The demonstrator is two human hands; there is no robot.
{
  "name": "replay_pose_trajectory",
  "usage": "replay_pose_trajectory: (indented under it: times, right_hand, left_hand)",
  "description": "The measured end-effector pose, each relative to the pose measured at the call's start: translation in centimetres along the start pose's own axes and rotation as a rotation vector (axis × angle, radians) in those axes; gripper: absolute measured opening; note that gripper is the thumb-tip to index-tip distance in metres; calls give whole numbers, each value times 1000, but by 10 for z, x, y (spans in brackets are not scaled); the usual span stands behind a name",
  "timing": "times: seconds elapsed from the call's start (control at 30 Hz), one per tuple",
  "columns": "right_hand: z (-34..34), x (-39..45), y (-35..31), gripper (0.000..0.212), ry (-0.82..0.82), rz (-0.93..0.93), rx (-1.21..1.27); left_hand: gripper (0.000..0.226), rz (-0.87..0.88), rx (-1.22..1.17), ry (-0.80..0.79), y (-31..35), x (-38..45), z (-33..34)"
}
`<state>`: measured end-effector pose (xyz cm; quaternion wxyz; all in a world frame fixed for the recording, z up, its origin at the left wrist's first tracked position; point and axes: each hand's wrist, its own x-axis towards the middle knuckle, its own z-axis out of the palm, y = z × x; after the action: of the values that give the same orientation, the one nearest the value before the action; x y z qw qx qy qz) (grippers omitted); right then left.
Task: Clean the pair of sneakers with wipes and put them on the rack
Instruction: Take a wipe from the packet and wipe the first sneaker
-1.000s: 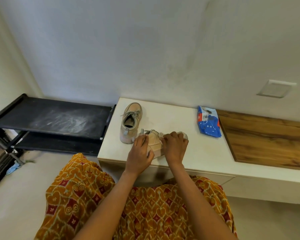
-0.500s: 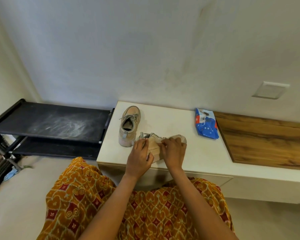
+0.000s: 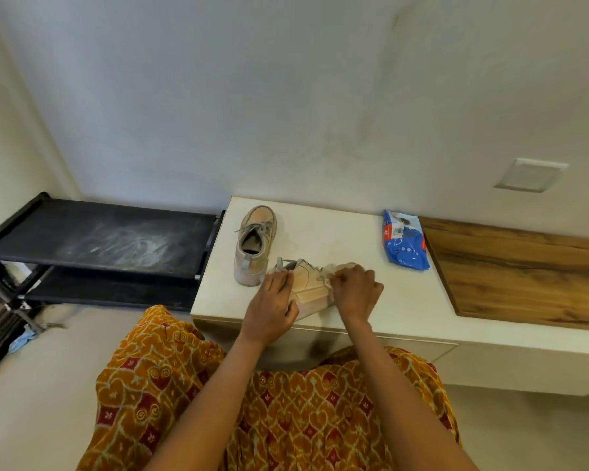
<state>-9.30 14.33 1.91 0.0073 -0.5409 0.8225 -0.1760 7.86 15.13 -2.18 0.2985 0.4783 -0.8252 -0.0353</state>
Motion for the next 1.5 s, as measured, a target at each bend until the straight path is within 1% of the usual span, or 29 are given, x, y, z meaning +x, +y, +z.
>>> replay_pose_trajectory:
  times: [0.03, 0.1, 0.13, 0.2, 0.3, 0.37, 0.4, 0.53, 0.57, 0.63, 0.7, 0.77, 0.8, 0.87, 0.93, 0.97, 1.0, 1.07, 1.13, 1.17, 1.23, 1.3, 1.33, 1.37, 1.43, 1.5]
  right_hand:
    - [-4, 6, 6, 23, -8, 56, -13]
    - [-6, 12, 5, 23, -19, 58, -88]
    - [-4, 10, -1, 23, -18, 22, -108]
    - [2, -2, -18, 25, 7, -78, -72]
    - [7, -18, -36, 23, 12, -186, 134]
    - [9, -21, -36, 22, 6, -264, 152]
    - [11, -19, -32, 22, 9, -261, 156]
    - [12, -5, -17, 24, 27, -76, 148]
    - [12, -3, -19, 25, 24, -60, 137]
    - [11, -7, -31, 25, 21, -101, 150]
    - [13, -18, -37, 23, 18, -190, 163]
    - [15, -28, -31, 19, 60, -278, 130]
    - [15, -28, -25, 18, 79, -282, 116]
    - [15, -21, -22, 20, 86, -219, 103]
    - [15, -10, -29, 23, 54, -141, 134]
    - [15, -8, -37, 23, 44, -139, 145]
    - [15, -8, -45, 23, 38, -166, 152]
    - [14, -19, -56, 20, 21, -282, 157]
    - [17, -34, -50, 14, 69, -414, 128]
    - [17, -37, -43, 11, 104, -436, 108]
    - [16, -27, -29, 12, 128, -380, 73]
    - [16, -13, -27, 18, 77, -247, 90]
    - [16, -7, -32, 20, 58, -200, 113]
    - [16, -6, -39, 21, 43, -194, 133]
    - [16, -14, -54, 20, 23, -280, 167]
    - [18, -28, -54, 16, 48, -409, 181]
  left_hand:
    - [53, 15, 3, 6, 1, -2, 1]
    - [53, 4, 0, 23, 6, -5, 5]
    - [53, -14, 1, 26, 8, -5, 7]
    - [52, -42, 15, 36, 9, -3, 9]
    - [50, -31, 28, 48, 5, 2, 5]
    - [48, -11, 27, 46, 2, 4, 0]
    - [49, -12, 27, 39, 2, 4, -1]
    - [53, -26, 32, 15, 5, 1, 1]
    - [54, -32, 21, 14, 6, 0, 1]
    - [53, -48, 4, 18, 6, 1, 0]
    - [51, -46, 2, 28, 4, 3, -1]
    - [51, -31, 0, 25, 2, 3, 1]
    - [51, -27, 1, 18, 2, 2, 2]
    - [53, -45, 0, -5, 3, 1, 2]
    - [54, -84, -35, -17, 2, 3, 1]
    - [54, -104, -68, -17, 1, 4, 0]
    - [54, -118, -104, -11, 0, 5, -2]
    - [53, -144, -192, 15, -4, 6, -5]
    - [51, -172, -266, 41, -7, 5, -7]
    - [51, -176, -269, 40, -8, 3, -8]
    - [49, -158, -252, 31, -9, 0, -6]
    - [48, -175, -283, 30, -8, -1, -3]
    - [49, -189, -303, 38, -8, -1, -1]
    - [51, -203, -315, 47, -7, -1, -1]
    - [49, -212, -325, 64, -7, 0, -1]
    - [47, -198, -342, 82, -9, 0, -2]
